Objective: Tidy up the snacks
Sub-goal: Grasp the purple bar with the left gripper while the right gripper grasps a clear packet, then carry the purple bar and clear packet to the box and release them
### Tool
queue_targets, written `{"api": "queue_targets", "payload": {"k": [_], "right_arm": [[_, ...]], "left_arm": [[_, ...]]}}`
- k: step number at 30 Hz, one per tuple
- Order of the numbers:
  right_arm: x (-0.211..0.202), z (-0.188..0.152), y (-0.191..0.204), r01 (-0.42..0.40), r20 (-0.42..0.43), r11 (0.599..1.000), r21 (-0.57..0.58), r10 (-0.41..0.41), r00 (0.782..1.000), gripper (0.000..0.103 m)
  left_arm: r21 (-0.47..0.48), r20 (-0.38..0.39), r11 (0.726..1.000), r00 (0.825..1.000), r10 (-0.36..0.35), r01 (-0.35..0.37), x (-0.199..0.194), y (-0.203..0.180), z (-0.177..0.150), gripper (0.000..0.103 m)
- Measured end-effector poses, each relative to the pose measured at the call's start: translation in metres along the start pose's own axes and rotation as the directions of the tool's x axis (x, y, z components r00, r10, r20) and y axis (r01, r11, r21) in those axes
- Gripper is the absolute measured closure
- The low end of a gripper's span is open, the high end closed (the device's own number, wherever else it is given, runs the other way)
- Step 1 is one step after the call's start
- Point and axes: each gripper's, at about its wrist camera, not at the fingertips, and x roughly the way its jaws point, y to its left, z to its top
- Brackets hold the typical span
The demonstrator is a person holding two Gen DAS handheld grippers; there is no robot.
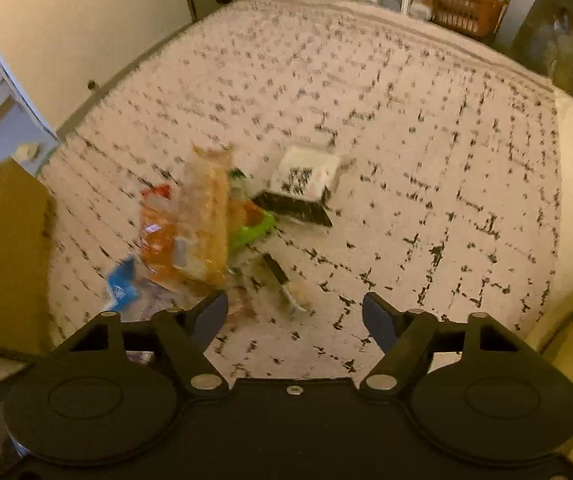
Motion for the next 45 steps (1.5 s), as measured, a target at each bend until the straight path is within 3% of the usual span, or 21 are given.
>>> {"api": "queue_targets", "payload": {"k": [4, 6, 8, 13, 16, 17, 18, 23, 34, 45], "right_arm": [[0.009, -0.001, 0.008, -0.016, 0.01, 0.999, -0.049, 0.017, 1.0, 0.037], [0.017, -0.001, 0.013, 0.001, 0.02, 0.996, -0.085, 0.0, 1.0, 0.037], [0.024, -0.001, 0.018, 0.025, 0.03, 0.993, -0.117, -0.022, 0.999, 0.036], [0.029, -0.004, 0.018, 0.014, 0.058, 0.99, -0.138, -0.006, 0.998, 0.038], [0.03, -0.005, 0.016, -0.043, 0.028, 0.992, -0.117, 0.046, 0.999, 0.064], [0.03, -0.005, 0.017, -0.041, 0.007, 0.992, -0.118, 0.042, 0.999, 0.085], [0.029, -0.007, 0.019, -0.027, -0.009, 0.992, -0.125, 0.026, 1.0, 0.087], [0.007, -0.017, 0.023, -0.045, -0.001, 0.989, -0.14, 0.045, 0.999, 0.088], [-0.076, -0.021, 0.029, -0.11, 0.145, 0.99, -0.088, 0.122, 0.982, 0.088], [-0.136, -0.036, 0.059, -0.144, 0.27, 0.983, -0.113, 0.17, 0.948, 0.088]], "left_arm": [[0.005, 0.01, 1.0, 1.0, -0.001, 0.001, 0.003, 0.001, -0.002, 0.042], [0.002, 0.004, 1.0, 1.0, 0.02, -0.02, 0.003, 0.0, -0.001, 0.046], [0.003, 0.001, 0.999, 0.999, 0.039, -0.039, 0.002, -0.002, 0.0, 0.059], [-0.06, -0.006, 0.998, 1.0, 0.024, -0.025, -0.002, 0.006, 0.004, 0.068], [-0.091, -0.004, 0.995, 1.0, 0.028, -0.028, -0.008, 0.009, 0.003, 0.07], [-0.1, -0.002, 0.995, 1.0, 0.029, -0.029, -0.011, 0.01, 0.002, 0.07], [-0.11, -0.004, 0.993, 0.999, 0.031, -0.032, -0.013, 0.01, 0.001, 0.07], [-0.144, 0.006, 0.989, 0.999, 0.044, -0.043, -0.032, 0.011, -0.007, 0.071], [-0.194, 0.102, 0.98, 0.993, 0.057, -0.036, -0.092, 0.006, -0.018, 0.071], [-0.215, 0.245, 0.977, 0.969, 0.041, 0.013, -0.17, 0.012, -0.01, 0.071]]}}
